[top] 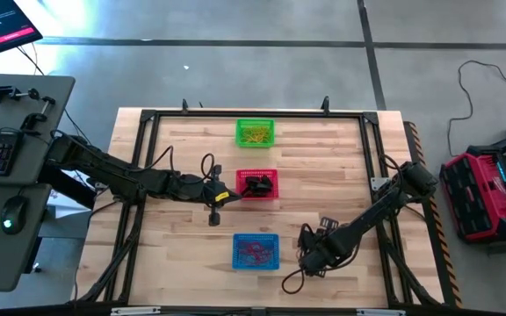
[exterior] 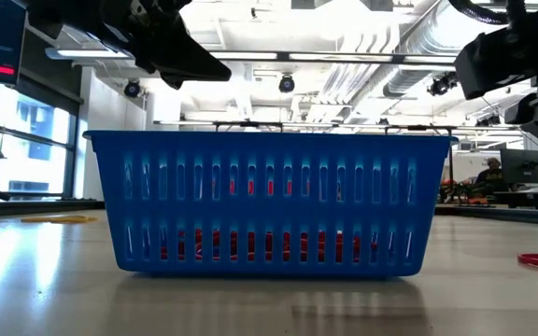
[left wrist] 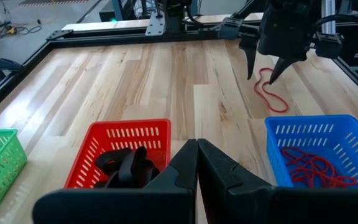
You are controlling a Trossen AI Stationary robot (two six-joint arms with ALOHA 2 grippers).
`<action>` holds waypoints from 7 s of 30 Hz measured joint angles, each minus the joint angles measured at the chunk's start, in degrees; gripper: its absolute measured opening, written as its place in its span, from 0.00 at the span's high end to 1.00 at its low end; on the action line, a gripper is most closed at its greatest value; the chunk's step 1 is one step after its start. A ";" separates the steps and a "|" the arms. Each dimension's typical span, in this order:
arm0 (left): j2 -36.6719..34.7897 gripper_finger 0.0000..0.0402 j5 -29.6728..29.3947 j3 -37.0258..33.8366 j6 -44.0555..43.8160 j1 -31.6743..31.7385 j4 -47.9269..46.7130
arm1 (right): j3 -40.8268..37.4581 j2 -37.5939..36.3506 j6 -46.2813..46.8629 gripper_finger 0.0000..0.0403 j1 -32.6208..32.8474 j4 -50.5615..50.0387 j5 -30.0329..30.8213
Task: Sort rubber bands into baskets
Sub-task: Put the red rubber band into the blue bin, then put the yellow rubber band into the green bin
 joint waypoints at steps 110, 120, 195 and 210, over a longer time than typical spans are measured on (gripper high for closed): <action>-1.95 1.00 -5.03 -0.02 1.39 -4.46 -2.06 | 1.05 3.67 -35.82 0.74 -16.92 39.37 -6.35; -1.95 1.00 -4.33 0.46 -1.51 -3.01 -4.61 | 7.77 3.72 -39.17 0.63 -16.89 27.42 -5.63; 7.58 0.69 9.38 0.59 -34.89 19.04 -61.23 | -19.85 -27.76 -44.40 1.00 -10.34 42.88 9.64; 7.10 0.99 7.61 0.77 -27.76 18.82 -61.23 | -19.80 -27.76 -46.01 1.00 -10.34 42.91 9.66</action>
